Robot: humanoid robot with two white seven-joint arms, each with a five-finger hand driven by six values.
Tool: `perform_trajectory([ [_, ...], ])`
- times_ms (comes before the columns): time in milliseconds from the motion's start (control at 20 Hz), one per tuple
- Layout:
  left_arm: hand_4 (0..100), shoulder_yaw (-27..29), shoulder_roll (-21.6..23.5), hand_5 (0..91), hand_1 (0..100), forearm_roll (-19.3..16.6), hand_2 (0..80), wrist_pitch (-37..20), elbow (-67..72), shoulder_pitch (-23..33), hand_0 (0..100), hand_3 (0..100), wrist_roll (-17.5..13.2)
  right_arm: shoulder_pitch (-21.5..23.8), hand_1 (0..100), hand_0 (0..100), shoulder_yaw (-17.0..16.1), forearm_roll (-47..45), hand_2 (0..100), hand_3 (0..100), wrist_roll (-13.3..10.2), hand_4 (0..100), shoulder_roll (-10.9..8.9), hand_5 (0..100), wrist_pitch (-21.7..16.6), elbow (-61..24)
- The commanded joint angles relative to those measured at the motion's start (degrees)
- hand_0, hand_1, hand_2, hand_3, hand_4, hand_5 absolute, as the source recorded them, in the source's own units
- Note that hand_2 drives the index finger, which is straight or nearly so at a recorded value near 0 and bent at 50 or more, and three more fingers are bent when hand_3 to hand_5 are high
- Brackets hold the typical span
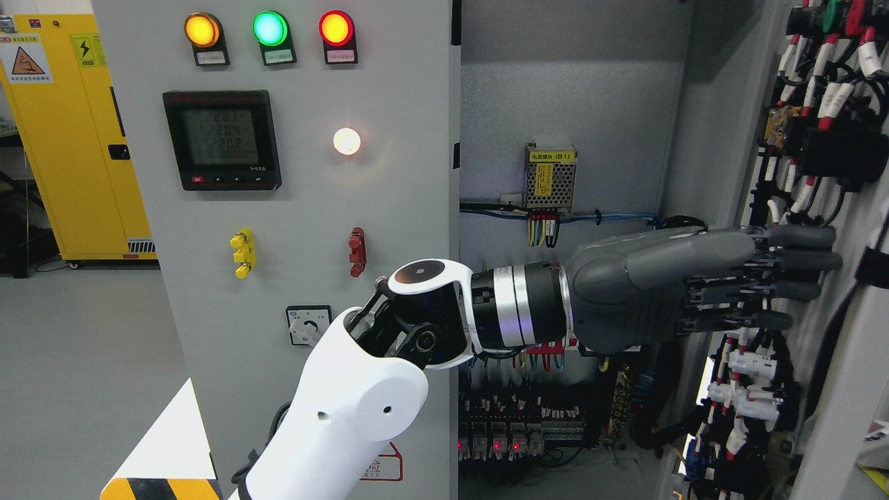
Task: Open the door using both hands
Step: 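Push the push-button door outward with the left hand, swinging it open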
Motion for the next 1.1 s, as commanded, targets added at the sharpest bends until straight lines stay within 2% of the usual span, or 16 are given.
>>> perform_trajectory([
  [0,0,-1.2,-3.09,0.0,56,0.15,0.0,0.02,-0.53,-0.72,12,0,0.88,-0.01,50,0,1.65,0.03,4,0,-0.01,0,-0.25,0,-0.04,0.07],
  [100,0,-1.73,-3.09,0.0,56,0.5,0.0,0.02,-0.62,-1.07,12,0,0.88,-0.01,50,0,1.65,0.03,4,0,-0.01,0,-0.25,0,0.05,0.07],
  [250,0,-3.31,-3.18,0.0,56,3.58,0.0,-0.07,-0.71,-1.95,12,0,1.05,0.08,50,0,1.65,0.03,4,0,-0.01,0,-0.25,0,0.05,0.07],
  [801,0,-9.2,-3.35,0.0,56,3.58,0.0,-0.77,-0.35,-3.36,12,0,1.14,-0.01,50,0,1.74,0.03,4,0,-0.01,0,-0.51,0,0.05,0.07],
  [1051,0,-8.59,-3.26,0.0,56,2.79,0.0,-0.77,-0.88,-2.4,12,0,1.14,-0.01,50,0,1.65,0.03,4,0,-0.01,0,-0.51,0,0.05,0.16],
])
